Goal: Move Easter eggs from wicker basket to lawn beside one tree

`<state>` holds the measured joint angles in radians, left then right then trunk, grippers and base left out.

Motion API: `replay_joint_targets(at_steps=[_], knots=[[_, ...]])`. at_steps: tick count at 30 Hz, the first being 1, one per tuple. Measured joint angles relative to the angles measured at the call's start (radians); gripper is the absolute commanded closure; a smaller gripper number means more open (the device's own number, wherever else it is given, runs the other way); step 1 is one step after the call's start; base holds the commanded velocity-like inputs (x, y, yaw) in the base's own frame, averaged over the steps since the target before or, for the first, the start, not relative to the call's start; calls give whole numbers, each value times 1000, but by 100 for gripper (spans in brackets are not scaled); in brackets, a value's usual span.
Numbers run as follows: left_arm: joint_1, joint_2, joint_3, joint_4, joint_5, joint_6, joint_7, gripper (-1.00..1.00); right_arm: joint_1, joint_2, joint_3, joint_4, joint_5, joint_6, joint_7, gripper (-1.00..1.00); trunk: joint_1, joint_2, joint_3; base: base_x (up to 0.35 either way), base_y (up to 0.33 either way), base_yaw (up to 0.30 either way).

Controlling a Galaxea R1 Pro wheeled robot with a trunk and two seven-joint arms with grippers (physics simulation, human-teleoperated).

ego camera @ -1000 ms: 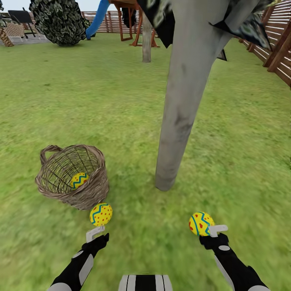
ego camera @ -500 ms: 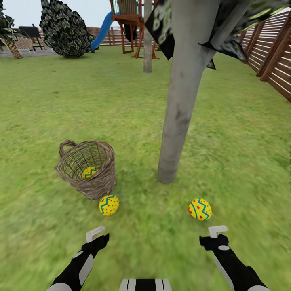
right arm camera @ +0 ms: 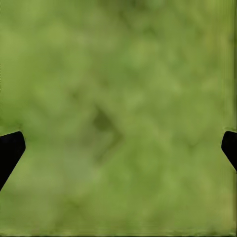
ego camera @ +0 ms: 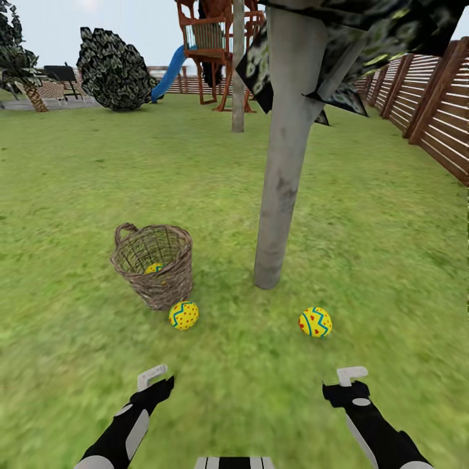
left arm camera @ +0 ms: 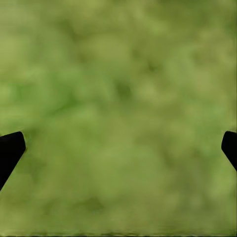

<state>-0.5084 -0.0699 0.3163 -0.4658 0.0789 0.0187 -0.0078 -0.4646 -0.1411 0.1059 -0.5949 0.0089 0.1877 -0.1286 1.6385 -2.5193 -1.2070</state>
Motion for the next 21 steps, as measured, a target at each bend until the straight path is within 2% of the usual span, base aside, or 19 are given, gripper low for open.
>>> replay_joint_targets(at_steps=[4,7,9,13,16,18,21], knots=[[1,9,0,-1,17,2,0,-100,0,2,2,4,1,2,0,-100,-2,1,15,-275,0,0],[0,22,-2,-5,20,27,1,-100,0,5,2,4,0,84,-1,-100,-4,2,27,-34,0,0],[0,23,-2,-3,20,37,1,-100,0,5,2,3,-2,107,-1,-100,-4,2,35,-155,-45,0],[0,28,-4,-8,20,47,-17,-100,0,5,2,3,1,114,-2,-100,-6,3,50,-312,-10,0],[1,54,-5,-9,20,53,-59,-100,0,6,2,3,1,117,-2,-100,-7,4,62,-291,-1,0],[0,58,-5,-11,20,96,-65,-100,0,6,2,3,1,117,-2,-100,-9,4,70,-59,0,0],[1,61,0,-12,21,114,-67,-100,0,6,3,5,1,117,-2,-100,-10,5,81,-8,108,0]])
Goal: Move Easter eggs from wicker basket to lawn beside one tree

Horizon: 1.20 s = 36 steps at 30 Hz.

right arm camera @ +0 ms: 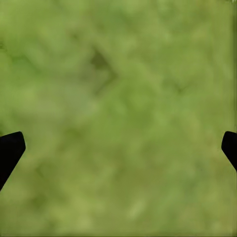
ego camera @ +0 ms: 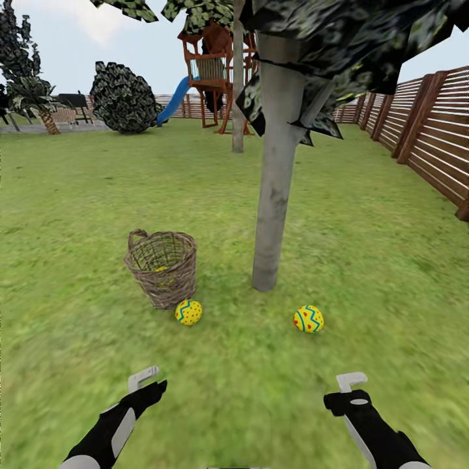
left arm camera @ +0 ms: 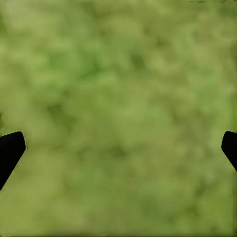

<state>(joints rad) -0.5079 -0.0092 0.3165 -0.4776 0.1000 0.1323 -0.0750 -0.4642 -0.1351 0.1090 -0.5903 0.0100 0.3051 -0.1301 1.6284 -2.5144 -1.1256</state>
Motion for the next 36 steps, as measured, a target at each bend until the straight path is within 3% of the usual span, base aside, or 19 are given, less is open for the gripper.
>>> replay_joint_targets(at_steps=[30,36], knots=[[0,-1,-1,10,-5,7,0,-100,0,2,1,0,0,0,2,-100,-14,7,116,0,341,0],[0,-2,-2,11,-7,7,0,-100,0,8,3,1,0,0,3,-100,-16,8,142,0,346,-177]])
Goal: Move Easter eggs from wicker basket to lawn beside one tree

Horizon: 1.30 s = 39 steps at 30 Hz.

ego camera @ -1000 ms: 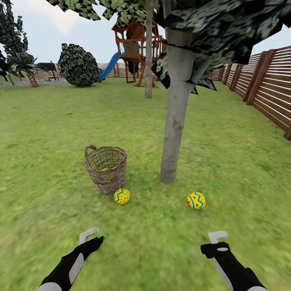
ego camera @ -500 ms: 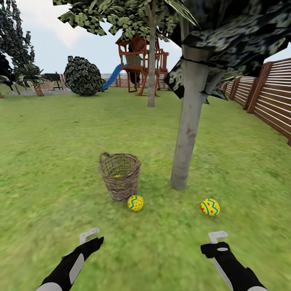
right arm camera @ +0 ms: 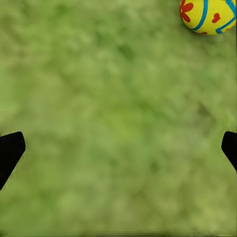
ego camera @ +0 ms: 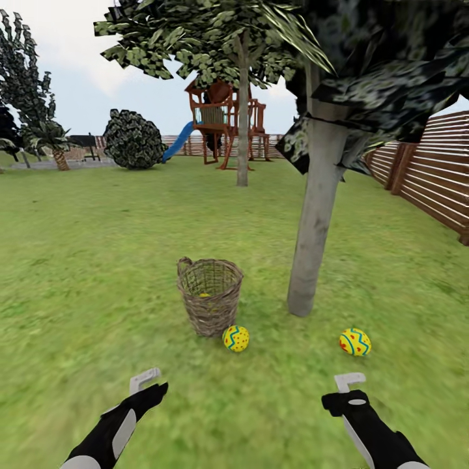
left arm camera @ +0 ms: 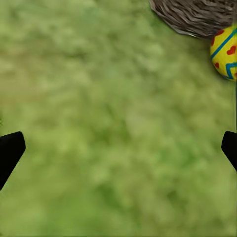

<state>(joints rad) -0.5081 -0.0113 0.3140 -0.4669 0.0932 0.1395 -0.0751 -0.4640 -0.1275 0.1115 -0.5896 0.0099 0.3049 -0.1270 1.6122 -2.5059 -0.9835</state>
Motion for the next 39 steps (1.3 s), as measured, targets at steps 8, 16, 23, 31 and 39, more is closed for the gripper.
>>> replay_joint_targets(at_steps=[8,16,23,31,39], knots=[[-1,-1,-2,1,-1,1,0,-100,0,0,-1,0,0,0,0,-100,-4,2,36,6,345,-285],[0,-3,-3,2,-3,1,1,-100,0,1,-2,0,0,0,0,-100,-7,4,68,146,330,-164],[0,-3,-3,2,-3,1,1,-100,0,0,-2,0,0,0,0,-100,-11,5,96,177,323,-7],[0,-3,-3,3,-3,1,1,-100,0,1,-2,0,0,0,0,-100,-28,36,124,179,323,-21],[0,-3,-5,4,-3,1,1,-100,0,0,-2,0,0,0,0,-100,-59,92,149,179,323,-81]])
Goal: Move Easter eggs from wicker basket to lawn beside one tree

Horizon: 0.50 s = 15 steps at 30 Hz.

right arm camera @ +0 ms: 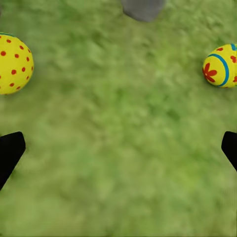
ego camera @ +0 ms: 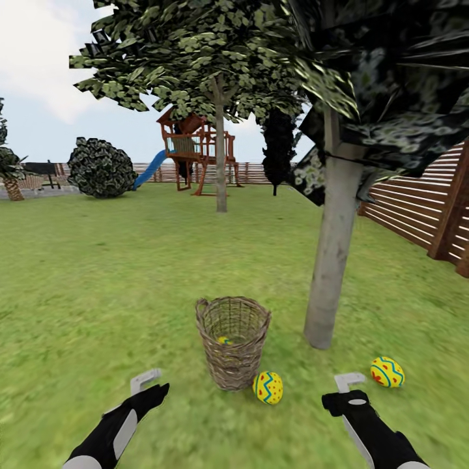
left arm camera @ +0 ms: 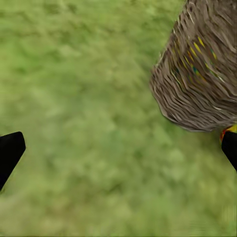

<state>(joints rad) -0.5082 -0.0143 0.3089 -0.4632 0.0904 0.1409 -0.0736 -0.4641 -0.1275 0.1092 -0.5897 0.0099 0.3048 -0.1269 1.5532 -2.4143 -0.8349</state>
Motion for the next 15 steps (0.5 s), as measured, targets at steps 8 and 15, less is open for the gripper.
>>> replay_joint_targets(at_steps=[8,15], knots=[[0,-1,-2,0,0,0,0,-100,0,0,0,0,0,0,0,-100,-31,56,25,177,323,-6],[0,-1,-3,0,-1,0,0,-100,0,0,0,0,0,0,0,-100,-35,63,28,174,323,0]])
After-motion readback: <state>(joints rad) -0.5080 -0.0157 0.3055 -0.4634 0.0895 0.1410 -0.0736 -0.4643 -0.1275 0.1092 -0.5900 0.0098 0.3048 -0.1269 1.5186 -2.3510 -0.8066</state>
